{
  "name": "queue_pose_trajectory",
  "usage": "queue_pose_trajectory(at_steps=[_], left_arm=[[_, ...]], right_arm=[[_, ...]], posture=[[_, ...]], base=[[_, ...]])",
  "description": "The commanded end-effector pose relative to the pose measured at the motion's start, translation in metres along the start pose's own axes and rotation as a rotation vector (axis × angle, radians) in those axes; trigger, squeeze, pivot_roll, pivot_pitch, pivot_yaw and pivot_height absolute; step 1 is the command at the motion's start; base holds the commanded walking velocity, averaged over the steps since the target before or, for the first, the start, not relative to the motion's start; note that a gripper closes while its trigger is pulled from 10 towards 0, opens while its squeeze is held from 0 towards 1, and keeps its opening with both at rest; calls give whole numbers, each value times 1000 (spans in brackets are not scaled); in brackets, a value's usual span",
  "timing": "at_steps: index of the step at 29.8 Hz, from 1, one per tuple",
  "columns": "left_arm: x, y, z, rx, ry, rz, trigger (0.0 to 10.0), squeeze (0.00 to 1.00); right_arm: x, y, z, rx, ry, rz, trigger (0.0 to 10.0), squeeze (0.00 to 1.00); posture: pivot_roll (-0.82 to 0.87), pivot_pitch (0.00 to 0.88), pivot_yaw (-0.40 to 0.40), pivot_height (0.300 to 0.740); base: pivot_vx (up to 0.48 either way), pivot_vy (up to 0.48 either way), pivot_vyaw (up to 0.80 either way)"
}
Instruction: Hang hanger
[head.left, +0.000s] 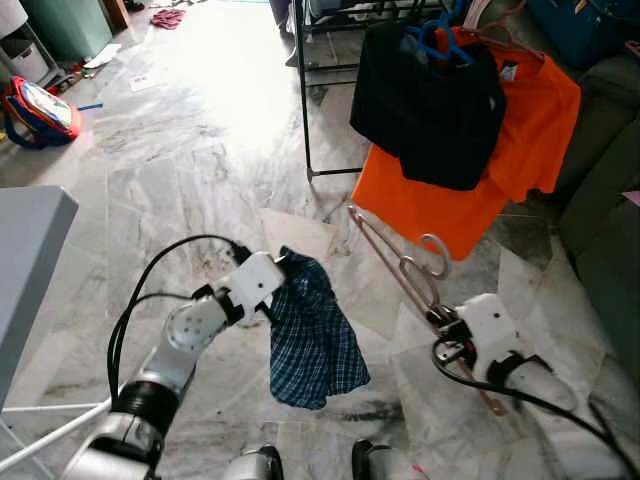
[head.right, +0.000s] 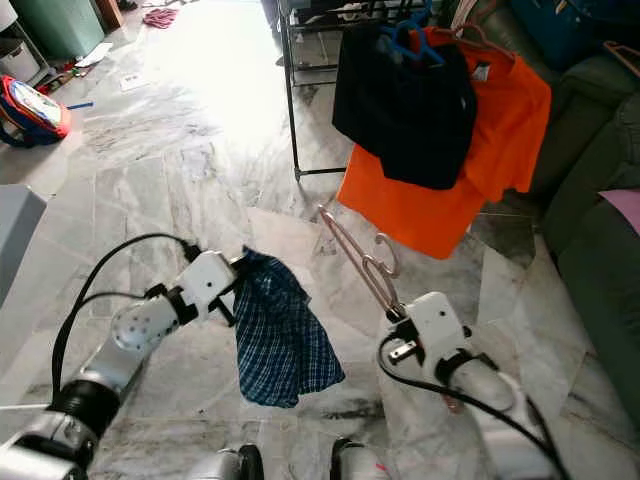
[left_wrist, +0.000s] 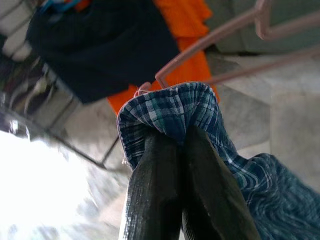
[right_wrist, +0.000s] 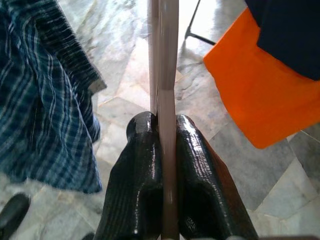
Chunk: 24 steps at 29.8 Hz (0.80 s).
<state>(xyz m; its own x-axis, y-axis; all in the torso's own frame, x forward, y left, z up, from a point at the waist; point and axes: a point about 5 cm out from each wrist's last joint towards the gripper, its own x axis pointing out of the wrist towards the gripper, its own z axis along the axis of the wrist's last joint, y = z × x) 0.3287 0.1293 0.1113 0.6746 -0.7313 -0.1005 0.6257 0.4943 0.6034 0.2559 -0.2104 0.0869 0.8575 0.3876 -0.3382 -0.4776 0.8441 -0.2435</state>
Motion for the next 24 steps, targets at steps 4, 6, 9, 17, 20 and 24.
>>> queue_pose_trajectory(at_steps=[4,6,9,17,20,24], left_arm=[[-2,6,4,188,-15,-127,10000,0],[-2,7,5,220,-23,-148,10000,0],[-1,6,8,292,-47,-180,10000,0],[4,10,15,375,-87,-166,10000,0],[4,11,15,384,-85,-159,10000,0],[3,13,12,390,-75,-142,10000,0]], right_arm=[[-18,-3,5,-5,-17,115,10000,0],[-21,-2,5,1,-21,136,10000,0],[-27,1,4,19,-20,186,10000,0],[-40,9,1,48,16,288,10000,0],[-41,8,0,40,27,291,10000,0],[-44,2,-1,29,46,286,10000,0]], posture=[[-125,231,83,740],[-128,231,87,740],[-133,234,94,740],[-142,236,103,740],[-140,236,104,740],[-138,236,103,740]], base=[[0,0,0],[0,0,0],[0,0,0],[0,0,0],[0,0,0],[0,0,0]])
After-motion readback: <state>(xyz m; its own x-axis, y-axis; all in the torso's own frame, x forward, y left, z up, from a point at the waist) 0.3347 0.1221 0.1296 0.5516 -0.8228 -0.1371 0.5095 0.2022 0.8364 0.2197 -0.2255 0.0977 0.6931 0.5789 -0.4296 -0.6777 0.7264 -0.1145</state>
